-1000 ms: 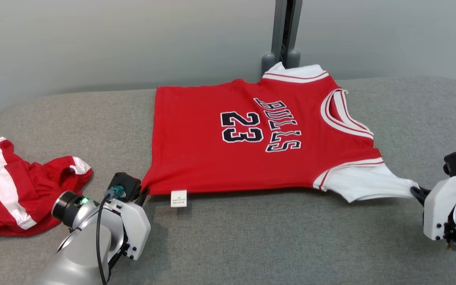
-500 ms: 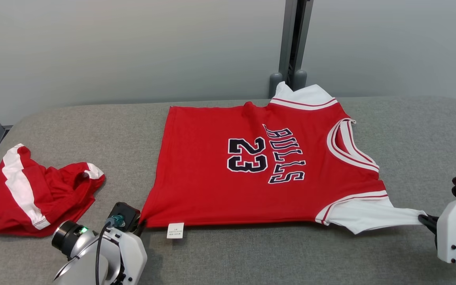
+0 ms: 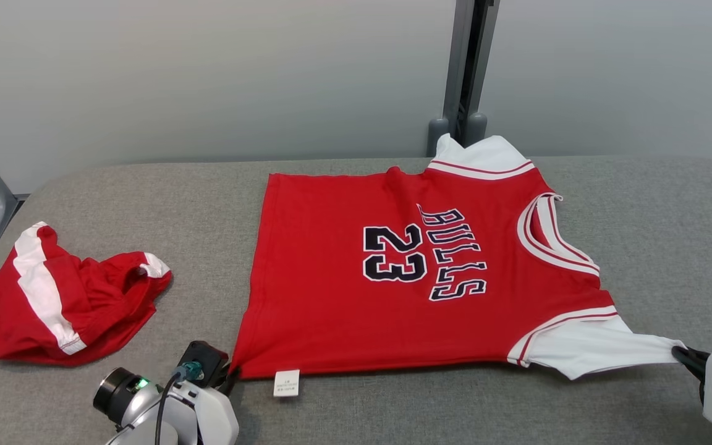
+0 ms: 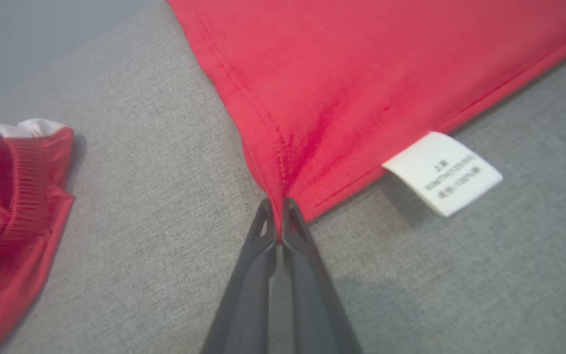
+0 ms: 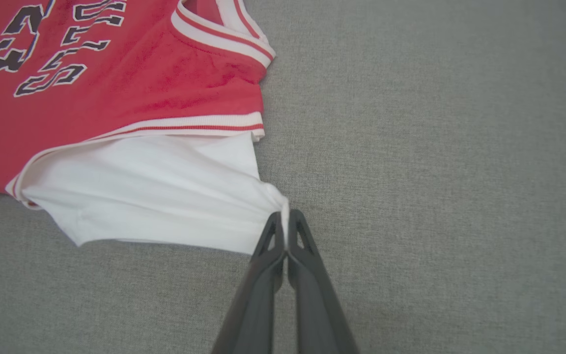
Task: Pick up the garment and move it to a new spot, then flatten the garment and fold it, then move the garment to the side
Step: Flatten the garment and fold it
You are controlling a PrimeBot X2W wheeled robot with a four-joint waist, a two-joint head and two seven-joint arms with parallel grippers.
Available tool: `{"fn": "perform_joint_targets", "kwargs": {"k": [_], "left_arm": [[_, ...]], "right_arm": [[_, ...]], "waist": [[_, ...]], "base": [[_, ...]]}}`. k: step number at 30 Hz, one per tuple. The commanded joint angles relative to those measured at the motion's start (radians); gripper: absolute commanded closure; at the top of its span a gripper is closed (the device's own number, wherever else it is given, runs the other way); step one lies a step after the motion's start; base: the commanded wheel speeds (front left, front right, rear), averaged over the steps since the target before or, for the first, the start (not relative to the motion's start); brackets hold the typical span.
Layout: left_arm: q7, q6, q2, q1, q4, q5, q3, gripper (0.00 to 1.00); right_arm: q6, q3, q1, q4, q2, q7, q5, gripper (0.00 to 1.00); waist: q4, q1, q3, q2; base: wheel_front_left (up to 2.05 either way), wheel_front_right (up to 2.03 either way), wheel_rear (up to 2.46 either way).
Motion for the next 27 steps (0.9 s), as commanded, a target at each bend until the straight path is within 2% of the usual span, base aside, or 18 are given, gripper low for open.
{"fn": "perform_joint_targets", "kwargs": {"k": [1,9,16,21,27], "left_arm": [[0.003,0.013,0.027,0.019,0.0,-0.006,0.007,1.0],[0.001,0.058,0.069,0.108,-0.124,-0.057,0.044,1.0],[0.009,0.14,0.131,0.218,-0.326,-0.108,0.091,1.0],[0.062,0.193,0.192,0.299,-0.495,-0.125,0.101,1.0],[0.163,0.23,0.285,0.388,-0.716,-0.154,0.103,1.0]], "right_arm": [[-0.003,-0.016,0.024,0.002,-0.022,-0.015,0.002,1.0],[-0.003,-0.129,0.126,-0.054,-0.006,-0.159,-0.034,1.0],[-0.004,-0.286,0.276,-0.141,0.047,-0.286,-0.06,1.0],[-0.004,-0.369,0.391,-0.209,0.08,-0.271,-0.113,1.0],[-0.004,-0.45,0.481,-0.327,0.097,-0.159,-0.155,1.0]], "waist": [[0.001,0.0,0.0,0.0],[-0.004,0.0,0.004,0.0],[-0.015,0.0,0.016,0.0],[-0.027,0.0,0.027,0.0],[-0.04,0.0,0.036,0.0]], "base": [[0.0,0.0,0.0],[0.0,0.0,0.0],[0.0,0.0,0.0],[0.0,0.0,0.0],[0.0,0.0,0.0]]}}
